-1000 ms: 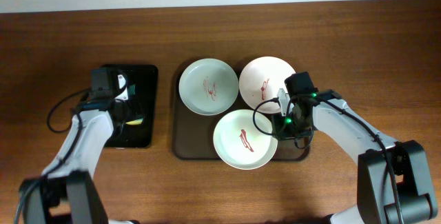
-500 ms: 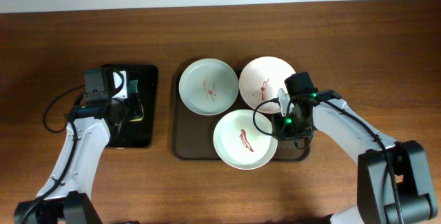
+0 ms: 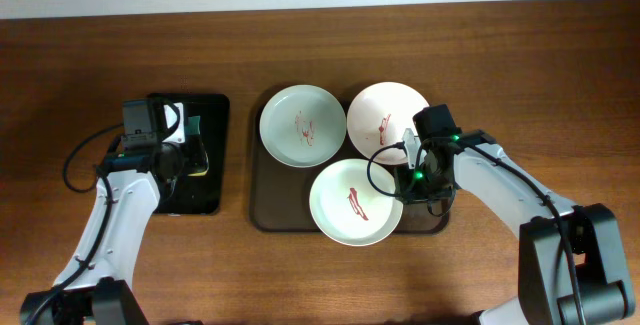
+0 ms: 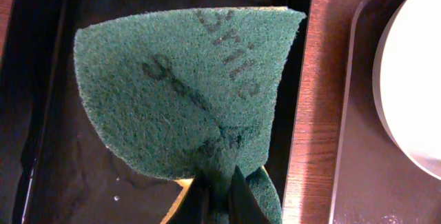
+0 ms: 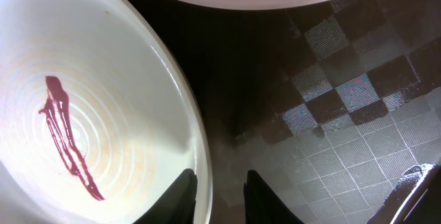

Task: Clean dirty plates on tray and stack at the side
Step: 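Lift the sponge with the left gripper out of the black tray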

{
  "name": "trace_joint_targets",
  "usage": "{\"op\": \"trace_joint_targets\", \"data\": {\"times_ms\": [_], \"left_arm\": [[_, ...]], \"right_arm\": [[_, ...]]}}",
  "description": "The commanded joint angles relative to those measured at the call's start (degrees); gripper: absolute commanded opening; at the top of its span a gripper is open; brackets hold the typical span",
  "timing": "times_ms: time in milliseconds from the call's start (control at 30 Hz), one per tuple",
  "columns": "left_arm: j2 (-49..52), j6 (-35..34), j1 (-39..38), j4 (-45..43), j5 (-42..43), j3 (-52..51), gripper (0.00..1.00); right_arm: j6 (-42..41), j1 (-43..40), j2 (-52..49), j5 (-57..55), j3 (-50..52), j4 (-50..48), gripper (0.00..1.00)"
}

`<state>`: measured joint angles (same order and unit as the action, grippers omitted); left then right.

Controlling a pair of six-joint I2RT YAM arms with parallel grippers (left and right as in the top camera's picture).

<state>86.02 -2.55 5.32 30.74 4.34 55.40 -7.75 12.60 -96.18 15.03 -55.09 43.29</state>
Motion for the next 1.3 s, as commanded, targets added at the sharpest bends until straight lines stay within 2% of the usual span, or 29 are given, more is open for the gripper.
{"op": "trace_joint_targets", "data": {"times_ms": [0,500,633,800,1267], "left_arm": [[-0.6,1.3,0.1,0.2,0.8,-0.4,0.0],[7.0,1.3,-1.4,0.5,0.9,-2.1,0.0],[7.2,1.3,-4.0,0.2,4.1,-2.1,0.0],[7.2,1.3,-6.3,0.2,4.1,-2.1,0.0],[7.2,1.3,-6.7,1.1,11.3,-2.1,0.0]], "right_arm": [[-0.2,0.6,-0.7,-0.5,-0.5,0.2,0.25],[-0.2,0.6,-0.7,-0.5,-0.5,0.7,0.25],[-0.2,0.6,-0.7,-0.5,-0.5,0.6,0.26],[-0.2,0.6,-0.7,-0.5,-0.5,0.7,0.25],[-0.2,0.6,-0.7,-0.5,-0.5,0.7,0.26]]}}
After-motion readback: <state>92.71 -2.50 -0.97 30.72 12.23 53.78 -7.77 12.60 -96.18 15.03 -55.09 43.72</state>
